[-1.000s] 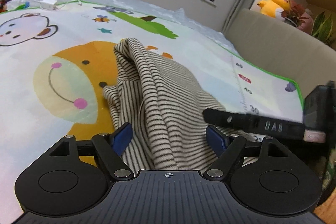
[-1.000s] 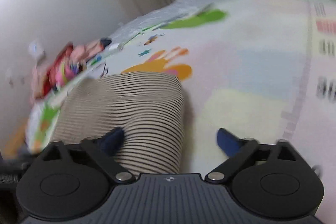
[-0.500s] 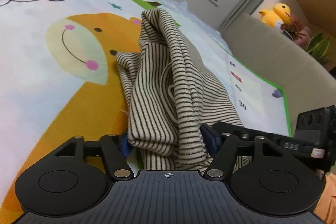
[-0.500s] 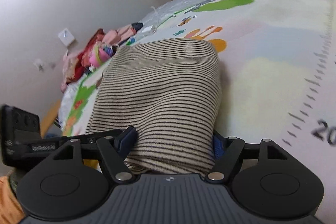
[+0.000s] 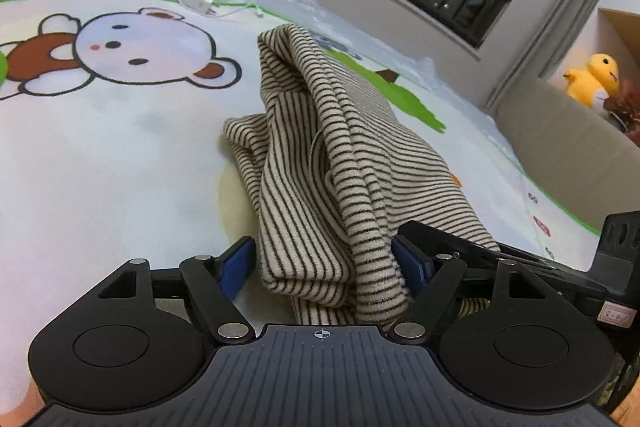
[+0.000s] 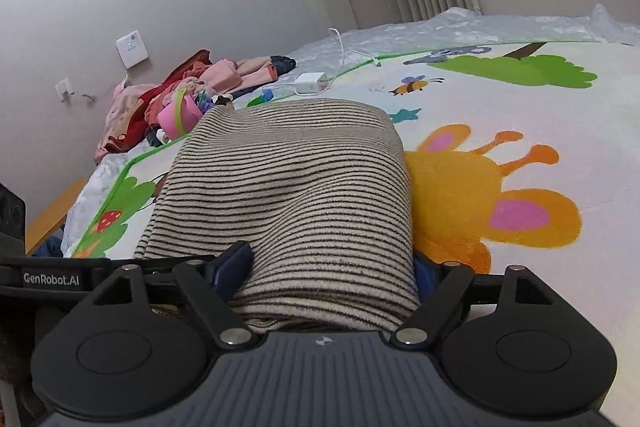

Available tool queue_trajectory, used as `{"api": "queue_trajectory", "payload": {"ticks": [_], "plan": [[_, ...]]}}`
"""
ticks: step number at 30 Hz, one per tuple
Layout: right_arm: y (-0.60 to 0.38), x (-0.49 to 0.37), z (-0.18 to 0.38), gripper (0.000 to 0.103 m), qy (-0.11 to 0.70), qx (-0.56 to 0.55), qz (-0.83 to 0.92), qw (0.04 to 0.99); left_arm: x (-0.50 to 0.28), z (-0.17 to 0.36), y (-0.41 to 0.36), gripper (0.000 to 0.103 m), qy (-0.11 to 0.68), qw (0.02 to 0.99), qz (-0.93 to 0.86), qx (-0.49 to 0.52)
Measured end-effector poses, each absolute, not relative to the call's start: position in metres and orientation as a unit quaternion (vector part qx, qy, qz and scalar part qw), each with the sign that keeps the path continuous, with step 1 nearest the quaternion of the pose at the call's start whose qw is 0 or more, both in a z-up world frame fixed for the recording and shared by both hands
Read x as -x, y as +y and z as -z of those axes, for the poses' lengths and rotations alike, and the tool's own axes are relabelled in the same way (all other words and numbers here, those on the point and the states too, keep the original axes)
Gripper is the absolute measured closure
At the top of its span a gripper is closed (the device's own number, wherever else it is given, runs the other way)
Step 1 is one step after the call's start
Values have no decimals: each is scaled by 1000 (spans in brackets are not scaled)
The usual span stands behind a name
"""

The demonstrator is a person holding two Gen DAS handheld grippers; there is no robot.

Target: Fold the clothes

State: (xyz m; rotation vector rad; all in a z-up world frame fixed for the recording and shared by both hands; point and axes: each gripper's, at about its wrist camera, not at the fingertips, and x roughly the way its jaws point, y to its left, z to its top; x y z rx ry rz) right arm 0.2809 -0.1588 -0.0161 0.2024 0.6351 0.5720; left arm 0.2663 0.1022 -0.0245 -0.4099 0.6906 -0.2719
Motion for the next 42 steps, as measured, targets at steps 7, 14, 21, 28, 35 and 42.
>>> {"api": "queue_trajectory", "payload": {"ticks": [7, 14, 21, 28, 35, 42], "plan": [[-168, -280, 21, 6, 310, -114, -260, 907, -260, 28, 99, 19, 321, 917, 128, 198], [-189, -256, 21, 0, 301, -140, -240, 912, -226, 30, 88, 8, 295, 929, 108, 194], [-219, -184, 17, 0, 326, -92, -224, 914, -160, 29, 55, 0, 292, 942, 96, 137], [-238, -154, 18, 0, 327, -31, -171, 929, -118, 32, 14, 0, 286, 956, 17, 71], [-217, -154, 24, 0, 328, 65, -154, 930, -109, 38, 17, 0, 260, 962, -10, 87], [-230, -157, 24, 0, 334, 23, -169, 927, -109, 41, 8, 0, 257, 965, -21, 57]]}}
